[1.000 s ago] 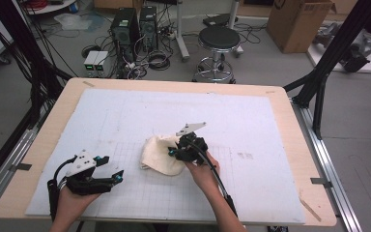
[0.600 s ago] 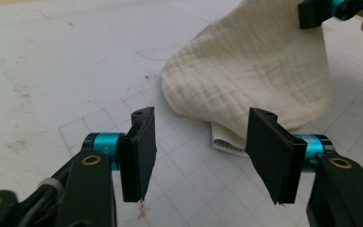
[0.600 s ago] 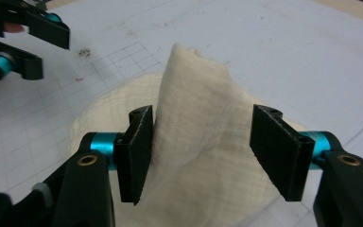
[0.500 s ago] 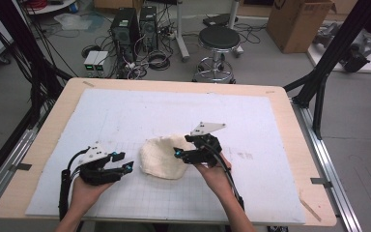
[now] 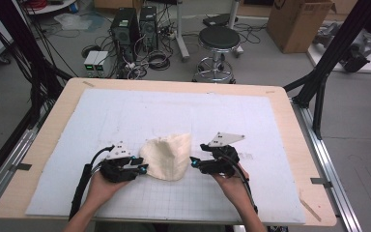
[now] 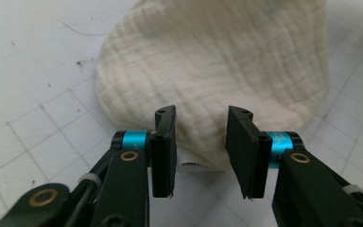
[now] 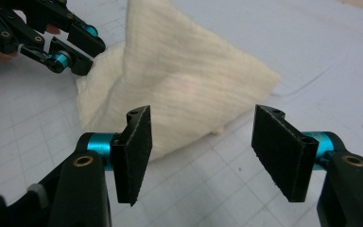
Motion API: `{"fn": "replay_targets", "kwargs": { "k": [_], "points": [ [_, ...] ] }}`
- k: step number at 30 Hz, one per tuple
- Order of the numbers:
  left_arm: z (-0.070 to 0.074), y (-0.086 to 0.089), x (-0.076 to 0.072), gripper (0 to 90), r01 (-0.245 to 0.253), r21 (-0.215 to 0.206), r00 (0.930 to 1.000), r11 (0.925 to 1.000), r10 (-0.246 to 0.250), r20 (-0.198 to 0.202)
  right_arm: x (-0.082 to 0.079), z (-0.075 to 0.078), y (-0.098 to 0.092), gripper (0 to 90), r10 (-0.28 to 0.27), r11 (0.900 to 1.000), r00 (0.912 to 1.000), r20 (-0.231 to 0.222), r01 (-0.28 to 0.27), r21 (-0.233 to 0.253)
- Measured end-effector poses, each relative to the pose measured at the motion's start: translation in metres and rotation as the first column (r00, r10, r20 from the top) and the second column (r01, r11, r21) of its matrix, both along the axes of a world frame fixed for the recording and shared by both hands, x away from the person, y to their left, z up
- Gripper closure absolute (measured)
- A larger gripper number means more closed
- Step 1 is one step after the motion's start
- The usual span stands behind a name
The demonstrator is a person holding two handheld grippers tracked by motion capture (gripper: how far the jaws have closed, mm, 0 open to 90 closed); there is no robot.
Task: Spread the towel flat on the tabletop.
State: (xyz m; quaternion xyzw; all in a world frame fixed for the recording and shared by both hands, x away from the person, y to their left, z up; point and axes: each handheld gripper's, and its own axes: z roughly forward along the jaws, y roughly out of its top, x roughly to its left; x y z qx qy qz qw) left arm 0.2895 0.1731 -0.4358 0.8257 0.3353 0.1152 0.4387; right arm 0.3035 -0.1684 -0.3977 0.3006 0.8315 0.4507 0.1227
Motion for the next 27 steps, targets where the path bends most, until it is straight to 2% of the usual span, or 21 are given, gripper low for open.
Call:
{"fn": "replay_targets", "kwargs": {
  "k": [4, 7, 9, 10, 15, 19, 20, 25, 27],
  "points": [
    [-0.004, -0.011, 0.005, 80.7, 0.010, 0.054, 0.9999, 0.9985, -0.010, 0.006, 0.002, -0.008, -0.005, 38.6, -0.017, 1.000, 0.9993, -0.032, 0.017, -0.003],
    [-0.005, -0.012, 0.006, 86.6, 0.006, 0.072, 0.9999, 0.9974, -0.007, 0.013, 0.002, -0.009, -0.004, 39.4, -0.012, 1.000, 0.9997, -0.022, 0.012, -0.003],
    [-0.004, -0.012, 0.005, 87.1, -0.002, 0.067, 0.9999, 0.9978, 0.001, 0.012, 0.002, -0.009, -0.002, 39.4, -0.008, 1.000, 0.9999, -0.015, 0.007, -0.010],
    [0.000, -0.009, 0.004, 87.1, -0.010, 0.072, 0.9995, 0.9974, 0.008, 0.031, 0.002, -0.009, -0.001, 39.5, -0.002, 1.000, 0.9999, -0.015, 0.002, -0.014],
    [0.013, -0.002, -0.003, 87.3, -0.022, 0.058, 0.9980, 0.9981, 0.018, 0.061, 0.001, -0.008, 0.000, 40.7, -0.005, 1.000, 1.0000, -0.007, 0.005, -0.012],
    [0.033, 0.006, -0.012, 87.3, -0.020, 0.055, 0.9953, 0.9983, 0.015, 0.095, 0.001, -0.008, 0.000, 41.1, 0.002, 1.000, 1.0000, 0.002, -0.002, -0.010],
    [0.044, 0.008, -0.017, 87.3, -0.020, 0.048, 0.9930, 0.9987, 0.014, 0.118, -0.001, -0.007, 0.001, 41.7, 0.006, 1.000, 1.0000, 0.006, -0.006, -0.011],
    [0.059, 0.015, -0.030, 87.3, -0.021, 0.062, 0.9888, 0.9978, 0.012, 0.149, -0.002, -0.006, 0.002, 42.9, 0.015, 1.000, 0.9998, 0.014, -0.015, 0.000],
    [0.059, 0.022, -0.039, 87.3, -0.043, 0.090, 0.9865, 0.9950, 0.028, 0.161, -0.002, -0.007, 0.004, 44.5, 0.034, 0.999, 0.9994, 0.009, -0.034, -0.007]
  ]
}}
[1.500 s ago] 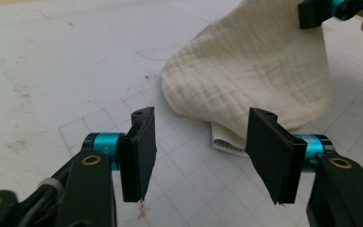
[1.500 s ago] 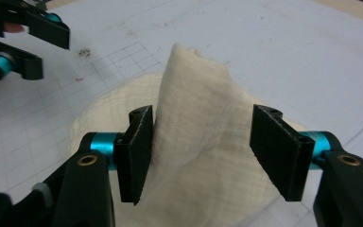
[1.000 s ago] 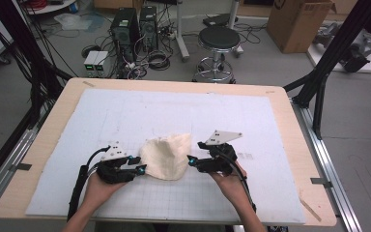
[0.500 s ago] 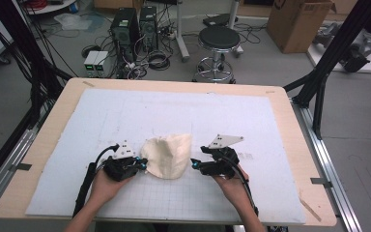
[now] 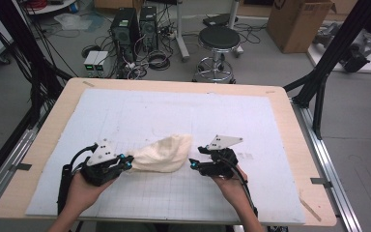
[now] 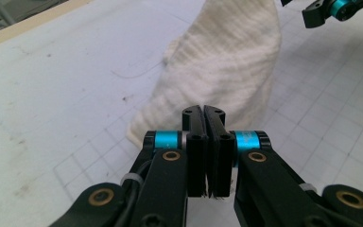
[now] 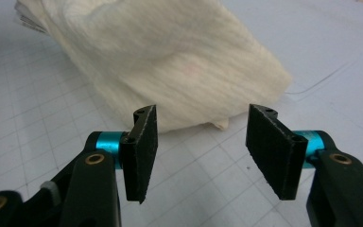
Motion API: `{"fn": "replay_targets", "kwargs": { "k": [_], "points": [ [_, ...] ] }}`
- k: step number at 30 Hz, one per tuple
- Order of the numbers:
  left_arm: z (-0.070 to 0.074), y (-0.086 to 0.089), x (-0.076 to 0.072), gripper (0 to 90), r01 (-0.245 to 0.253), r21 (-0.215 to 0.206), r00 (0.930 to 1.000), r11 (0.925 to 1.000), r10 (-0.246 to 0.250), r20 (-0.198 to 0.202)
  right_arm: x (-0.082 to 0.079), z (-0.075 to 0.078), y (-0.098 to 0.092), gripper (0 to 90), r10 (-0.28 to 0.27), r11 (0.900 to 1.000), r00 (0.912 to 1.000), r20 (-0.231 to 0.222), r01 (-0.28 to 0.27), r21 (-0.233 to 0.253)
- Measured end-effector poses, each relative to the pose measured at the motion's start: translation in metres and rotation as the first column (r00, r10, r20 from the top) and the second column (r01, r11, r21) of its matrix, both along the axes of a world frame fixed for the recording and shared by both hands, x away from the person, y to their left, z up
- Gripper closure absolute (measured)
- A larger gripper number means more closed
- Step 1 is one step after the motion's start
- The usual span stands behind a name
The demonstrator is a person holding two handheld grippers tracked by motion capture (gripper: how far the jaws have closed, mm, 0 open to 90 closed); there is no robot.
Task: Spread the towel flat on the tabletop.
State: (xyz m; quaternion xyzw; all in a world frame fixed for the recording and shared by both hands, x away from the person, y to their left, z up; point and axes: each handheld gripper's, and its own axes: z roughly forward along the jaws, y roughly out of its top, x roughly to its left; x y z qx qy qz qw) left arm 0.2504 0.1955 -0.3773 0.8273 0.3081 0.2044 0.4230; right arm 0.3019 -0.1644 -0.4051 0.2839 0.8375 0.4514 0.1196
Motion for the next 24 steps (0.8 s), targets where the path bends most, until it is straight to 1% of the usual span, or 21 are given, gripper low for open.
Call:
{"fn": "replay_targets", "kwargs": {
  "k": [1, 3, 4, 6, 7, 8, 10, 11, 12, 13, 14, 15, 16, 17, 18, 19, 21, 22, 24],
  "points": [
    [0.000, 0.000, 0.000, 87.3, 0.000, 0.000, 1.0000, 1.0000, 0.000, 0.000, 0.000, 0.000, 0.000, 44.5, 0.000, 1.000, 1.0000, 0.000, 0.000, 0.000],
    [-0.007, 0.005, -0.002, 87.2, -0.014, 0.014, 0.9998, 0.9998, 0.014, -0.010, 0.001, -0.004, 0.005, 48.4, 0.025, 1.000, 0.9996, -0.010, -0.025, -0.009],
    [-0.018, 0.009, -0.001, 87.2, -0.036, 0.013, 0.9987, 0.9993, 0.037, -0.035, 0.002, -0.005, 0.007, 51.3, 0.033, 0.999, 0.9994, -0.011, -0.033, -0.015],
    [-0.030, 0.012, 0.003, 87.1, -0.066, 0.013, 0.9963, 0.9977, 0.067, -0.054, 0.005, -0.008, 0.011, 55.9, 0.048, 0.998, 0.9988, -0.014, -0.048, -0.029],
    [-0.036, 0.013, 0.005, 87.1, -0.086, 0.012, 0.9942, 0.9962, 0.086, -0.064, 0.006, -0.010, 0.013, 59.0, 0.047, 0.998, 0.9986, -0.023, -0.048, -0.036],
    [-0.036, 0.013, 0.005, 87.1, -0.086, 0.012, 0.9942, 0.9962, 0.086, -0.064, 0.008, -0.012, 0.015, 61.5, 0.051, 0.998, 0.9983, -0.027, -0.053, -0.045],
    [-0.045, 0.017, 0.013, 87.1, -0.136, 0.013, 0.9878, 0.9907, 0.136, -0.075, 0.013, -0.016, 0.018, 64.5, 0.052, 0.996, 0.9981, -0.032, -0.054, -0.071],
    [-0.051, 0.020, 0.021, 87.1, -0.173, 0.006, 0.9807, 0.9849, 0.173, -0.092, 0.015, -0.018, 0.019, 65.7, 0.049, 0.995, 0.9982, -0.033, -0.052, -0.080],
    [-0.051, 0.020, 0.021, 87.1, -0.173, 0.006, 0.9807, 0.9849, 0.173, -0.092, 0.017, -0.020, 0.021, 66.5, 0.046, 0.995, 0.9984, -0.031, -0.049, -0.088],
    [-0.052, 0.021, 0.023, 87.0, -0.182, 0.017, 0.9793, 0.9832, 0.183, -0.087, 0.020, -0.021, 0.022, 67.0, 0.043, 0.995, 0.9987, -0.027, -0.045, -0.092],
    [-0.052, 0.022, 0.025, 86.8, -0.184, 0.012, 0.9787, 0.9828, 0.184, -0.090, 0.022, -0.022, 0.023, 67.1, 0.036, 0.994, 0.9987, -0.038, -0.039, -0.098],
    [-0.053, 0.023, 0.026, 86.8, -0.182, 0.011, 0.9790, 0.9832, 0.183, -0.091, 0.022, -0.022, 0.023, 67.1, 0.036, 0.994, 0.9987, -0.038, -0.039, -0.098],
    [-0.054, 0.023, 0.028, 86.3, -0.178, 0.006, 0.9797, 0.9840, 0.178, -0.093, 0.027, -0.024, 0.025, 67.6, 0.031, 0.996, 0.9978, -0.059, -0.036, -0.084],
    [-0.054, 0.023, 0.028, 86.2, -0.178, 0.006, 0.9797, 0.9840, 0.178, -0.093, 0.030, -0.027, 0.026, 67.6, 0.030, 0.996, 0.9973, -0.067, -0.036, -0.084],
    [-0.054, 0.022, 0.028, 86.0, -0.180, -0.003, 0.9795, 0.9837, 0.179, -0.093, 0.032, -0.029, 0.028, 67.6, 0.031, 0.995, 0.9966, -0.076, -0.037, -0.089],
    [-0.055, 0.023, 0.029, 85.8, -0.169, 0.004, 0.9812, 0.9856, 0.169, -0.093, 0.035, -0.032, 0.030, 67.6, 0.029, 0.995, 0.9958, -0.087, -0.037, -0.093],
    [-0.056, 0.023, 0.030, 85.6, -0.164, 0.006, 0.9814, 0.9864, 0.164, -0.099, 0.037, -0.035, 0.031, 67.8, 0.029, 0.994, 0.9950, -0.096, -0.038, -0.101],
    [-0.056, 0.024, 0.031, 85.5, -0.162, 0.006, 0.9815, 0.9867, 0.162, -0.102, 0.038, -0.038, 0.033, 71.5, 0.019, 0.993, 0.9939, -0.109, -0.031, -0.111],
    [-0.057, 0.024, 0.032, 85.6, -0.156, 0.009, 0.9819, 0.9877, 0.156, -0.107, 0.039, -0.038, 0.032, 76.0, 0.013, 0.994, 0.9940, -0.108, -0.024, -0.108]
  ]
}}
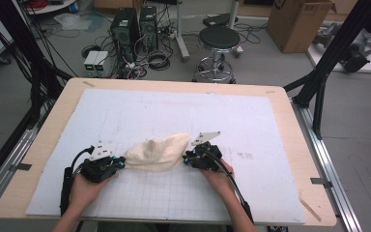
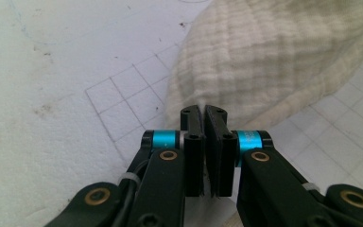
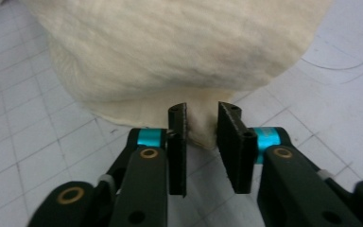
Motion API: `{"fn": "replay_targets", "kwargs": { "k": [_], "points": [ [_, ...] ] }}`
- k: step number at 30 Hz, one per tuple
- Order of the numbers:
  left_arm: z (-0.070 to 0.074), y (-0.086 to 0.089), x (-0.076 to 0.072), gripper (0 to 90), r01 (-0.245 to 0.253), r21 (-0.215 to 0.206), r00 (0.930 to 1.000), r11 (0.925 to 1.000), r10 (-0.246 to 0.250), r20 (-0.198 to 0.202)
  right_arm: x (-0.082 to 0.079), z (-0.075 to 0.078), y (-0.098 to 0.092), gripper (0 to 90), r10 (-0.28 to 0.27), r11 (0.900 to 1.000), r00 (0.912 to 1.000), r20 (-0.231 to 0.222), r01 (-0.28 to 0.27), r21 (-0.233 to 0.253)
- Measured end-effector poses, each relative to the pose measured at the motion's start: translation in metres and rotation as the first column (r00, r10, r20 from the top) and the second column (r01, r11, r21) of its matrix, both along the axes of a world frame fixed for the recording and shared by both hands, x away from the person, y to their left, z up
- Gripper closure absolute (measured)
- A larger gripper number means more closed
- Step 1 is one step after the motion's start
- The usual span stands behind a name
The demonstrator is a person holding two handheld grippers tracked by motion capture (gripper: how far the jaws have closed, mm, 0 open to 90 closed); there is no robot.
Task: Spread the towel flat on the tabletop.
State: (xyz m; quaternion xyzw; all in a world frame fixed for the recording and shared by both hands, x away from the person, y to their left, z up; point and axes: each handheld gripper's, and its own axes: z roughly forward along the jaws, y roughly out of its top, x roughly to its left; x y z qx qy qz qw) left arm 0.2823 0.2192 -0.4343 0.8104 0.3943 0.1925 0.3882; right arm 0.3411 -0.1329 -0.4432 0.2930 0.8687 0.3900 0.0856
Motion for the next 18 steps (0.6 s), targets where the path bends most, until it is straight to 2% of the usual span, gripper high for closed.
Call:
{"fn": "replay_targets", "kwargs": {
  "k": [2, 6, 7, 9, 12, 14, 15, 16, 17, 18],
  "points": [
    [-0.001, -0.001, 0.000, 85.6, 0.004, -0.009, 1.0000, 0.9999, -0.004, 0.000, 0.001, 0.000, -0.001, 82.5, 0.007, 1.000, 1.0000, 0.005, -0.007, -0.009],
    [0.001, 0.000, -0.001, 85.8, 0.012, -0.012, 0.9999, 0.9999, -0.012, 0.004, 0.002, 0.001, -0.002, 84.7, 0.021, 1.000, 0.9998, -0.004, -0.021, -0.001],
    [0.002, 0.000, -0.002, 85.9, 0.013, -0.017, 0.9999, 0.9998, -0.013, 0.003, 0.001, 0.002, -0.005, 84.8, 0.019, 1.000, 0.9995, -0.025, -0.019, 0.010],
    [0.003, 0.000, -0.005, 86.0, 0.017, -0.022, 0.9998, 0.9996, -0.017, 0.010, -0.001, 0.004, -0.006, 84.8, 0.024, 1.000, 0.9995, -0.022, -0.023, 0.013],
    [0.009, -0.002, -0.015, 86.2, 0.040, -0.039, 0.9989, 0.9985, -0.038, 0.028, -0.016, 0.020, -0.013, 84.7, 0.030, 0.999, 0.9994, 0.021, -0.030, 0.026],
    [0.010, -0.003, -0.017, 86.2, 0.045, -0.045, 0.9986, 0.9980, -0.043, 0.030, -0.021, 0.024, -0.015, 84.7, 0.034, 0.999, 0.9988, 0.035, -0.035, 0.023],
    [0.011, -0.004, -0.020, 86.3, 0.048, -0.056, 0.9984, 0.9973, -0.046, 0.035, -0.033, 0.033, -0.021, 84.7, 0.043, 0.999, 0.9969, 0.066, -0.044, 0.013],
    [0.012, -0.005, -0.023, 86.3, 0.058, -0.054, 0.9978, 0.9968, -0.057, 0.034, -0.033, 0.033, -0.021, 84.7, 0.043, 0.999, 0.9969, 0.066, -0.044, 0.013],
    [0.014, -0.006, -0.026, 86.4, 0.063, -0.056, 0.9973, 0.9965, -0.061, 0.041, -0.044, 0.040, -0.027, 84.7, 0.049, 0.999, 0.9953, 0.084, -0.050, 0.015],
    [0.015, -0.008, -0.030, 86.4, 0.069, -0.061, 0.9968, 0.9958, -0.067, 0.043, -0.044, 0.040, -0.027, 84.7, 0.049, 0.999, 0.9953, 0.084, -0.050, 0.015]
  ]
}}
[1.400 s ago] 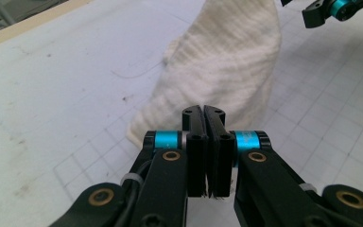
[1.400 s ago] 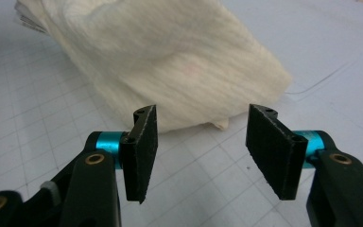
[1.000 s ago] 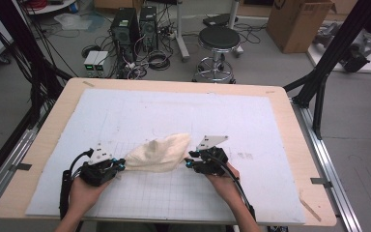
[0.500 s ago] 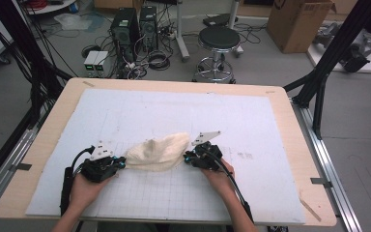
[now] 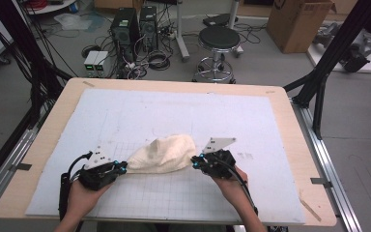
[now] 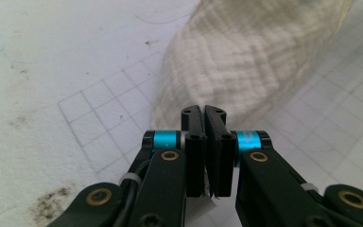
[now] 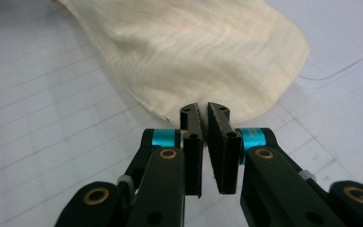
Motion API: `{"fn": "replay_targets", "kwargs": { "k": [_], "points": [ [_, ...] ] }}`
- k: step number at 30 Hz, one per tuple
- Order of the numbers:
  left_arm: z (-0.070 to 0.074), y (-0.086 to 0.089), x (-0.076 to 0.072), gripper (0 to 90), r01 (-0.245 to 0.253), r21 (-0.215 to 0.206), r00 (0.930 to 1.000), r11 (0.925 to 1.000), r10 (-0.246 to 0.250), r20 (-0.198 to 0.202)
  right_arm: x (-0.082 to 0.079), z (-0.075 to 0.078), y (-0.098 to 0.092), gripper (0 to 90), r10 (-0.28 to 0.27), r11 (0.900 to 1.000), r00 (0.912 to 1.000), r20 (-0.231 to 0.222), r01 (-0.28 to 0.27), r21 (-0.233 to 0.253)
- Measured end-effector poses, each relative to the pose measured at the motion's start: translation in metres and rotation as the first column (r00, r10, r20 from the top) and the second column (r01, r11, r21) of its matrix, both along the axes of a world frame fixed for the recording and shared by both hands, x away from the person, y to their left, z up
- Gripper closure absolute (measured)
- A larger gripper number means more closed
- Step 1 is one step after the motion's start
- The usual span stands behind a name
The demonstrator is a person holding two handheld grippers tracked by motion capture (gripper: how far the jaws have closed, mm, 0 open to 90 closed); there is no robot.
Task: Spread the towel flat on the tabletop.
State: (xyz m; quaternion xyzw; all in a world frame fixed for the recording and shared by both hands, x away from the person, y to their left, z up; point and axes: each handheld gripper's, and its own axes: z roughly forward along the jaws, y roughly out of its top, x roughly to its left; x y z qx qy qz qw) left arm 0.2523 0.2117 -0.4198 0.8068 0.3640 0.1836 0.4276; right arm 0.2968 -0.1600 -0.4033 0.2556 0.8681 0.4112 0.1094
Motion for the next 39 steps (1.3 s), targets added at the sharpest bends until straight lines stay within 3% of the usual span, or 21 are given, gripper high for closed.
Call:
{"fn": "replay_targets", "kwargs": {
  "k": [6, 12, 16, 17, 18, 19, 21, 25, 28, 31, 36, 39],
  "points": [
    [0.005, -0.008, -0.022, 86.4, 0.048, -0.003, 0.9987, 0.9988, -0.048, 0.014, -0.035, 0.007, -0.024, 84.6, 0.001, 1.000, 0.9999, 0.017, -0.001, 0.017],
    [-0.001, -0.020, -0.043, 86.1, 0.121, 0.041, 0.9926, 0.9918, -0.121, -0.012, -0.069, -0.009, -0.036, 84.4, 0.027, 1.000, 0.9989, -0.039, -0.028, -0.010],
    [-0.003, -0.023, -0.046, 76.5, 0.151, 0.033, 0.9884, 0.9881, -0.150, -0.024, -0.074, -0.017, -0.039, 82.5, 0.033, 0.999, 0.9969, -0.072, -0.034, -0.012],
    [-0.001, -0.022, -0.045, 69.2, 0.163, 0.016, 0.9866, 0.9866, -0.162, -0.018, -0.074, -0.019, -0.041, 75.8, 0.040, 0.999, 0.9956, -0.085, -0.039, 0.006],
    [-0.001, -0.022, -0.045, 66.6, 0.163, 0.016, 0.9866, 0.9866, -0.162, -0.018, -0.074, -0.019, -0.041, 75.8, 0.040, 0.999, 0.9956, -0.085, -0.039, 0.006],
    [0.002, -0.022, -0.041, 64.2, 0.162, -0.005, 0.9867, 0.9868, -0.162, -0.013, -0.073, -0.015, -0.042, 69.8, 0.046, 0.998, 0.9965, -0.069, -0.044, 0.034],
    [0.003, -0.022, -0.038, 61.1, 0.161, -0.005, 0.9869, 0.9869, -0.161, -0.010, -0.071, -0.008, -0.042, 66.5, 0.044, 0.998, 0.9976, -0.053, -0.041, 0.051],
    [0.005, -0.023, -0.016, 58.4, 0.149, -0.036, 0.9888, 0.9882, -0.149, -0.007, -0.060, 0.000, -0.039, 64.0, 0.034, 0.998, 0.9993, -0.017, -0.033, 0.046],
    [0.005, -0.028, 0.002, 57.1, 0.151, -0.051, 0.9885, 0.9872, -0.151, -0.004, -0.045, 0.005, -0.033, 61.0, 0.023, 0.999, 0.9997, 0.009, -0.023, 0.044],
    [0.006, -0.036, 0.018, 55.1, 0.170, -0.031, 0.9854, 0.9850, -0.169, 0.016, -0.021, 0.004, -0.024, 55.0, 0.033, 0.998, 0.9994, 0.011, -0.034, 0.050],
    [0.002, -0.050, 0.043, 53.2, 0.226, -0.008, 0.9741, 0.9741, -0.226, -0.013, -0.001, -0.004, -0.020, 49.3, 0.032, 0.999, 0.9994, -0.013, -0.031, 0.038],
    [-0.006, -0.053, 0.056, 51.7, 0.236, -0.028, 0.9689, 0.9713, -0.238, -0.069, 0.007, -0.010, -0.018, 49.0, 0.048, 0.998, 0.9985, -0.024, -0.048, 0.031]
  ]
}}
